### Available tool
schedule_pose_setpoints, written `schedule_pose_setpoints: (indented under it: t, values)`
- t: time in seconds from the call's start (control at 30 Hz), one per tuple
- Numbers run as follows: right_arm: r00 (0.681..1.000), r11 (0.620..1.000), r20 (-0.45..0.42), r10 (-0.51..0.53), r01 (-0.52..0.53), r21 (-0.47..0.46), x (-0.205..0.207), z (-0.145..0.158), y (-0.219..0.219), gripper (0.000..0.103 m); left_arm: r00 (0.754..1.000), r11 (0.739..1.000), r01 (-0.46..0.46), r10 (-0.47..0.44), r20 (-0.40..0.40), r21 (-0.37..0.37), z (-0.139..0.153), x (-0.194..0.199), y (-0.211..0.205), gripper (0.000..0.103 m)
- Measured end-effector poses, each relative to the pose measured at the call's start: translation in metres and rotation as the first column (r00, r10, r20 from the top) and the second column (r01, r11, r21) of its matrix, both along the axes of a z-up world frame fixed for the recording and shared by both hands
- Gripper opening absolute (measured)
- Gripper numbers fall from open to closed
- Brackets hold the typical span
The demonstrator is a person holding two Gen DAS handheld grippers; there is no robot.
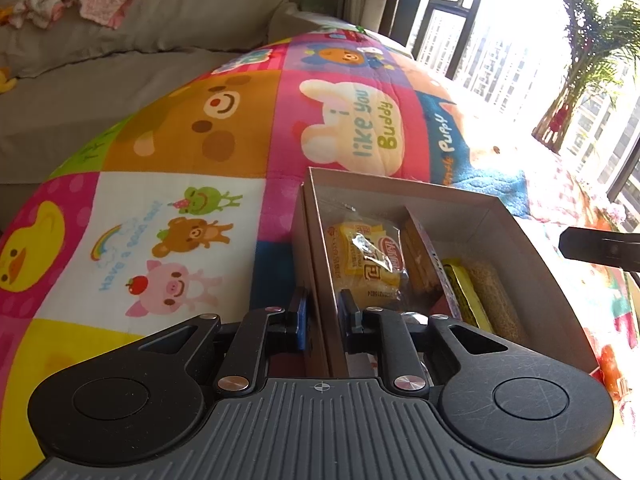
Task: Organize objects
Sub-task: 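Move the right tool to the round bun in a clear bag and grasp it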
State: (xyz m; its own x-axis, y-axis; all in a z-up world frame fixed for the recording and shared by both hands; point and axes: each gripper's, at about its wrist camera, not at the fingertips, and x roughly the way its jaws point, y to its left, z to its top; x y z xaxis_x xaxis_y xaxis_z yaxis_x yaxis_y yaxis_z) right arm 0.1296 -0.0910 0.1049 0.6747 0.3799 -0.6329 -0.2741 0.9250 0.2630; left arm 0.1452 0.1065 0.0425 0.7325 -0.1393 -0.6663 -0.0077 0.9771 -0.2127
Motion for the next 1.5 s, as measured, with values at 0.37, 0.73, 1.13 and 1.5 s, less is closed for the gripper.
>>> schedule_pose_setpoints:
  t: [0.37, 0.73, 1.13, 1.5]
  values:
    - [0.962, 0.931, 0.135, -0.238, 0.266, -0.251, -0.118, 0.009, -0.145, 0.077, 1.0, 1.0, -0.016, 0.016, -0.007, 0.013, 0.002, 0.001, -0.004, 0.018]
    - [0.943, 0.924, 0.04, -0.33, 0.331, -0.192, -0.131, -0.05, -0.167, 0.082, 0.999, 0.999, -0.017, 0.018, -0.031, 0.046, 0.002, 0.003, -0.008, 0.017]
    - [0.948, 0.919, 0.057, -0.314, 0.319, -0.231, -0.088, -0.076, -0.138, 0.08, 0.999, 0.998, -0.03, 0.032, -0.033, 0.05, 0.003, 0.003, -0.011, 0.016]
    - [0.991, 0.974, -0.076, -0.108, 0.09, -0.209, -0.127, -0.059, -0.106, 0.054, 0.999, 0.998, -0.042, 0.043, -0.028, 0.04, 0.003, 0.001, -0.01, 0.016]
